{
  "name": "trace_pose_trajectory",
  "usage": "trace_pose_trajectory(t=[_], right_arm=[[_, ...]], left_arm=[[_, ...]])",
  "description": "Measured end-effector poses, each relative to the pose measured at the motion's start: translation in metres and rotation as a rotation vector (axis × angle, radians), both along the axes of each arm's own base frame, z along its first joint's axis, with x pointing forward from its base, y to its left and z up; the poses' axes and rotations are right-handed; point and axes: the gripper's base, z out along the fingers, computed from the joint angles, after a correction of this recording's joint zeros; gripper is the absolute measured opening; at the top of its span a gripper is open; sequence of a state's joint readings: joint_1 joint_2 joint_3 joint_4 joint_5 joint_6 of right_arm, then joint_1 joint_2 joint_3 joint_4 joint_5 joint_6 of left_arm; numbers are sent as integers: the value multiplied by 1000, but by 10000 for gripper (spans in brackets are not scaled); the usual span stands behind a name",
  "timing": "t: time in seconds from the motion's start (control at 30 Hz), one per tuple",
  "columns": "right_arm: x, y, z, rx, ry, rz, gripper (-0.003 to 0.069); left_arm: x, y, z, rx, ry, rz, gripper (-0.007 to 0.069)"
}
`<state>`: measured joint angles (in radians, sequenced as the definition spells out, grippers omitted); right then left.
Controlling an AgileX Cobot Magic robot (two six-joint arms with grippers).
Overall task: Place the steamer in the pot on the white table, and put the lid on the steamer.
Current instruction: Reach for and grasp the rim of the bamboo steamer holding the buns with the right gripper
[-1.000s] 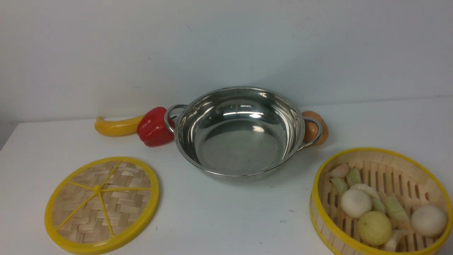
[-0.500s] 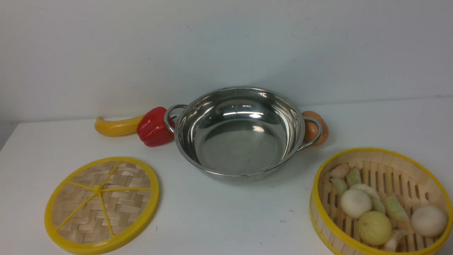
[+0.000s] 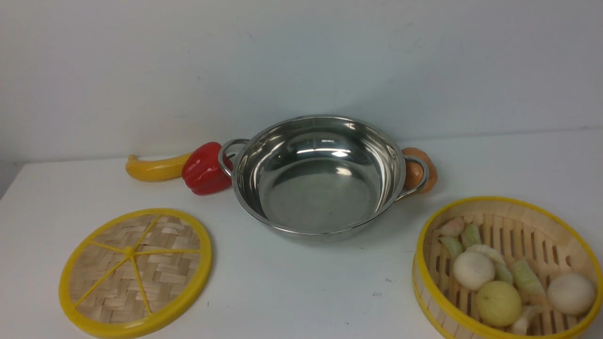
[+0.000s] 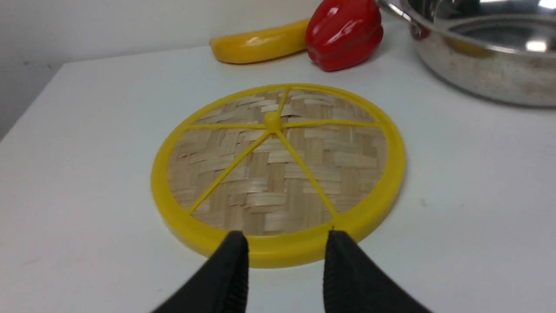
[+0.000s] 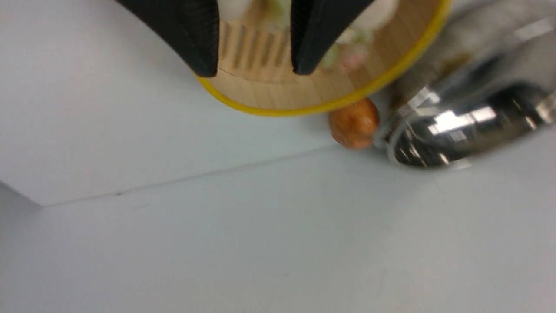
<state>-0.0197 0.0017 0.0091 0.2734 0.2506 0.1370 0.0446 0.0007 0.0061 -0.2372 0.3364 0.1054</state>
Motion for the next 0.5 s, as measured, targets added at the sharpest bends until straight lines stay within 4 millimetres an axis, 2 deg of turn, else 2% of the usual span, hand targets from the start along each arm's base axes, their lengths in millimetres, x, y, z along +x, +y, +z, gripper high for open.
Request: trace_pose_trajectory(t=[0.03, 0.07, 0.1, 0.23, 0.37, 0.5], right_arm=[[0, 0, 4, 173, -37, -6, 248], [0, 0, 4, 173, -43, -8, 248], [0, 0, 8, 441, -80, -15, 248], [0, -3, 13, 787, -138, -33, 248], [-1, -7, 17, 840, -187, -54, 248], [-1, -11, 21, 848, -255, -82, 248]], left_arm=[[0, -2, 2, -113, -19, 7, 242], [0, -2, 2, -113, -22, 8, 242], [1, -5, 6, -336, -40, 17, 242], [1, -9, 12, -640, -72, 24, 242], [2, -5, 18, -724, -142, 53, 242], [3, 2, 25, -735, -250, 105, 242]])
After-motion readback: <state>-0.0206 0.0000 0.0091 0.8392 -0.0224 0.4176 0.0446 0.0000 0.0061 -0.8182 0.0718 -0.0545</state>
